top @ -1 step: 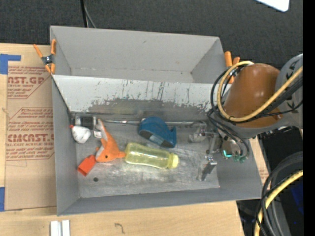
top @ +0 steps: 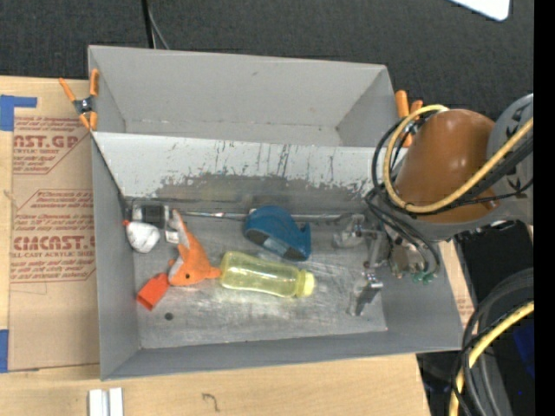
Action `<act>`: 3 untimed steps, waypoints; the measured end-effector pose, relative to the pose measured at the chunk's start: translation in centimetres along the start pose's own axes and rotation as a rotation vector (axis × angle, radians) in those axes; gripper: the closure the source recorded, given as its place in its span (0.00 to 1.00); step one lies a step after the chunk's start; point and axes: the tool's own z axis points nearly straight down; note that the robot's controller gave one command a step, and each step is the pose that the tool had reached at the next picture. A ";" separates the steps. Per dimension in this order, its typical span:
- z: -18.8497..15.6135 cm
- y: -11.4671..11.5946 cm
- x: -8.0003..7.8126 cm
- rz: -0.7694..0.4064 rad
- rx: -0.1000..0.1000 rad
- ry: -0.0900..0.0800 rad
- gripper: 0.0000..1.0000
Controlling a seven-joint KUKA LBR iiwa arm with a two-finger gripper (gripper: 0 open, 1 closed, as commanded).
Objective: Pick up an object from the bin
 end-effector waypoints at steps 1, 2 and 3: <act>10.4 5.9 0.7 0.118 0.004 -0.004 1.00; 10.4 5.9 0.7 0.118 0.004 -0.004 1.00; -9.3 5.2 0.7 0.114 -0.001 0.003 1.00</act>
Offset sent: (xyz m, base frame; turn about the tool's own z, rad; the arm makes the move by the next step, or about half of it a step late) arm 0.0000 0.0000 0.0000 0.0000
